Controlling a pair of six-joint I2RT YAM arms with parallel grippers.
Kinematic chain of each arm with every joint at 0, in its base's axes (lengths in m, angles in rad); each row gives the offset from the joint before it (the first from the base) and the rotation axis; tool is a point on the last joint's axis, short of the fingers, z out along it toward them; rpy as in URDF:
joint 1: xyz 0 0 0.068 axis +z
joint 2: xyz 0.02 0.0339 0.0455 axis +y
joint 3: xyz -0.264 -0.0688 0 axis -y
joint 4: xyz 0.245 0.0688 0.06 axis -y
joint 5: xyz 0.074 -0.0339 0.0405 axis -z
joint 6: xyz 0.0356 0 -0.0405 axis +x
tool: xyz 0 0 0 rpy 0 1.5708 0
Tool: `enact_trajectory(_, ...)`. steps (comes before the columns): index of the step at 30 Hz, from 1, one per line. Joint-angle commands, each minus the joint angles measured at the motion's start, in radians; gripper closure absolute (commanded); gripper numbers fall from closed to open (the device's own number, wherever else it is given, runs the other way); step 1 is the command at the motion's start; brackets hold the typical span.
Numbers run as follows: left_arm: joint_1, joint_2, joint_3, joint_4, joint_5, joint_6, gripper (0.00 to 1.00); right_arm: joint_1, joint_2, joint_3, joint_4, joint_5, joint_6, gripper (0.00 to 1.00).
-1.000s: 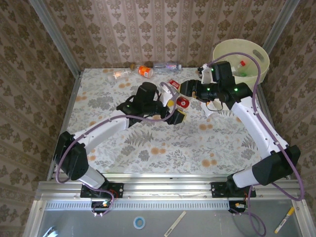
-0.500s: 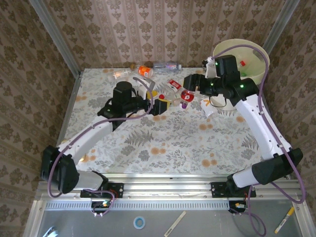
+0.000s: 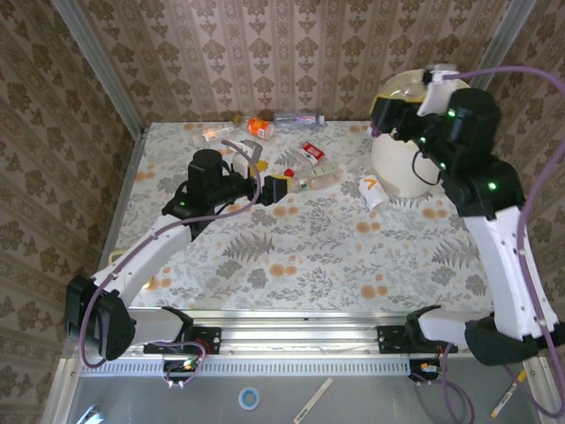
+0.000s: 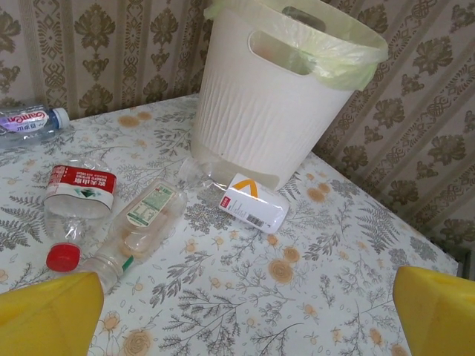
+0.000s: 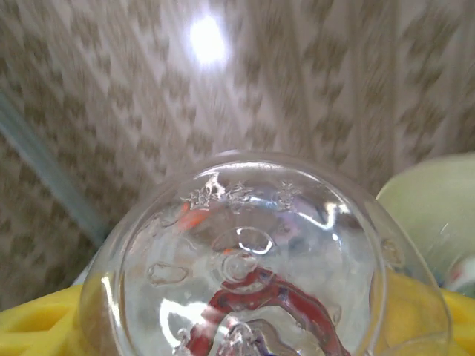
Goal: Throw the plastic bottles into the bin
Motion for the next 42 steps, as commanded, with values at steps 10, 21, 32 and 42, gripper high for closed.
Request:
enact_trajectory(10, -0.004, 0.075, 0.04, 0.04, 0.021, -0.033, 0.0, 0.0, -0.047, -0.017, 0.431, 0.219, -0.345, 0.85)
enact_trajectory(21, -0.004, 0.117, 0.077, 0.021, 0.027, -0.034, 0.0, -0.055, 0.098, 0.083, 0.398, 0.251, -0.39, 0.85)
enact_trajectory(32, -0.006, 0.176, 0.12, 0.023, 0.035, -0.047, 0.0, -0.238, 0.681, 0.891, -0.505, 0.239, -0.047, 0.22)
enact_trajectory(42, -0.033, 0.272, 0.189, 0.013, 0.026, -0.082, 0.0, -0.236, 0.636, 0.86, -0.483, 0.155, -0.031, 0.1)
